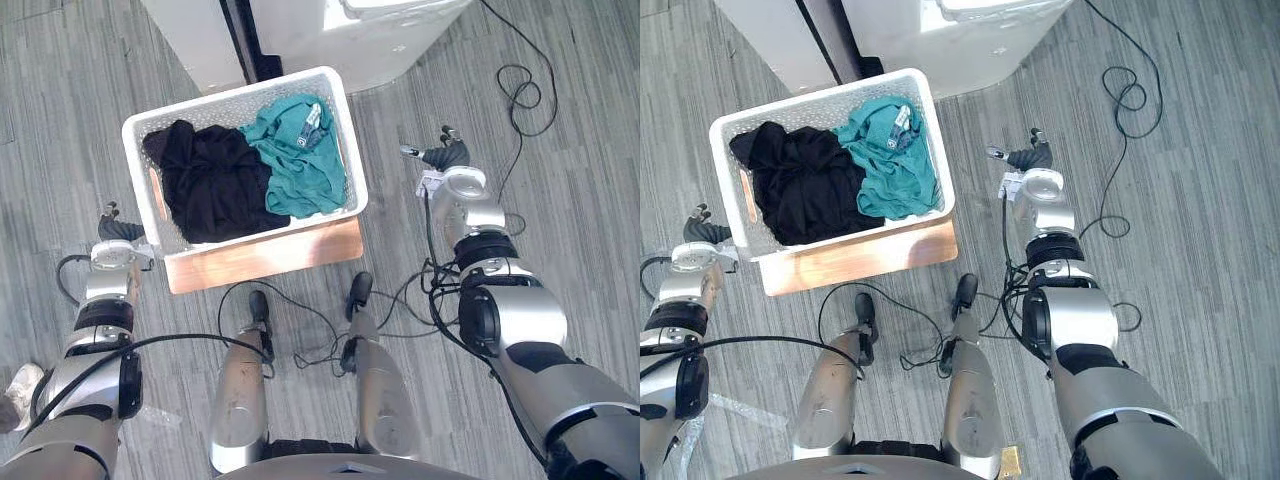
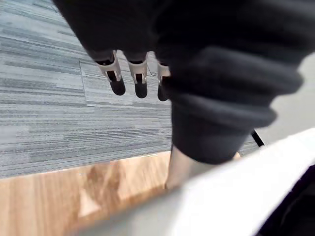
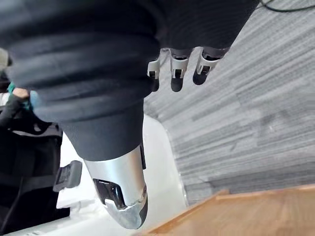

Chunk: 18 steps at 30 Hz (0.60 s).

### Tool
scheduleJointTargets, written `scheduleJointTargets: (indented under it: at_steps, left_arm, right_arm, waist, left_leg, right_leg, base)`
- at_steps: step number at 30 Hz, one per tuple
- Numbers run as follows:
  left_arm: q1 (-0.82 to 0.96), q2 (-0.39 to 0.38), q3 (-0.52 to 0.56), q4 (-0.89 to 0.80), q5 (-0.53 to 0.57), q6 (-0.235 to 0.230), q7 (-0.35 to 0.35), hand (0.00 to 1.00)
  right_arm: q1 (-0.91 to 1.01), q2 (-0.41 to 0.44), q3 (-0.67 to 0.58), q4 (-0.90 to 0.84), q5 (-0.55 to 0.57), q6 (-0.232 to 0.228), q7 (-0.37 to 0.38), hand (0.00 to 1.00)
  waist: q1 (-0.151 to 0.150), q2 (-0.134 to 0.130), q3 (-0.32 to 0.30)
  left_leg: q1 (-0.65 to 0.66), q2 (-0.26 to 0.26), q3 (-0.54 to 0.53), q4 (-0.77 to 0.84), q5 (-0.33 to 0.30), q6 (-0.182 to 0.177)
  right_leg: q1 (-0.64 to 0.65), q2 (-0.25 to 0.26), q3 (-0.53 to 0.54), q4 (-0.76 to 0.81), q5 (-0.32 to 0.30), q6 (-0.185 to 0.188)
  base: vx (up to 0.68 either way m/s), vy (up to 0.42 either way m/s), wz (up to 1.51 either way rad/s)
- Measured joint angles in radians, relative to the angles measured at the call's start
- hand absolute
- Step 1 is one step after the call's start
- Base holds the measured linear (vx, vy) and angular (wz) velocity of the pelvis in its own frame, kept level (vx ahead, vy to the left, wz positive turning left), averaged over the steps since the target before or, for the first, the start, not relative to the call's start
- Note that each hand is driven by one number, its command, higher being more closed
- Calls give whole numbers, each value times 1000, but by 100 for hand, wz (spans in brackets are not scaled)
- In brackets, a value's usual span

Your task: Pick up the laundry basket with both hands and put the clothes into the washing machine.

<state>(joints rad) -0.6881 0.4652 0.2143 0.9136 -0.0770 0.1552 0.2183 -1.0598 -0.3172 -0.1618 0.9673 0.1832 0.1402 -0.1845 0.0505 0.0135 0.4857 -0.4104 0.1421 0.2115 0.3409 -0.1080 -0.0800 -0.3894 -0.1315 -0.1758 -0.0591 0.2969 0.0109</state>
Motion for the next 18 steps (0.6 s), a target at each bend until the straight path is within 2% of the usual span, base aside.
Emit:
scheduleJointTargets:
  at_steps: [7,11,16,18]
  left_arm:
    - [-62,-54,-22,-3,-76,1,48,0]
    - [-66,-55,-22,-42,-118,1,81,0]
    - [-65,-61,-22,-73,-140,1,90,0]
    - [-62,-64,-23,-85,-140,1,100,0]
  right_arm:
    - [-3,93,32,-54,-32,3,-31,0]
    - [-3,95,34,-55,-33,9,-43,0]
    - [-2,96,38,-56,-38,11,-44,0]
    - [-2,94,39,-58,-67,11,-44,0]
  waist:
    - [-10,0,0]
    - [-17,0,0]
    - [-19,0,0]
    - [-19,0,0]
  left_leg:
    - [-34,11,9,36,-17,-2]
    - [-38,11,9,31,-16,-2]
    - [-37,10,11,23,-16,-2]
    - [-36,9,12,20,-15,-2]
  right_leg:
    - [-25,7,17,-4,4,-2]
    - [-30,8,18,-6,9,2]
    - [-30,9,19,-14,12,2]
    - [-30,9,20,-15,13,2]
  base:
    - [-48,20,-6]
    - [0,0,0]
    - [0,0,0]
    - [0,0,0]
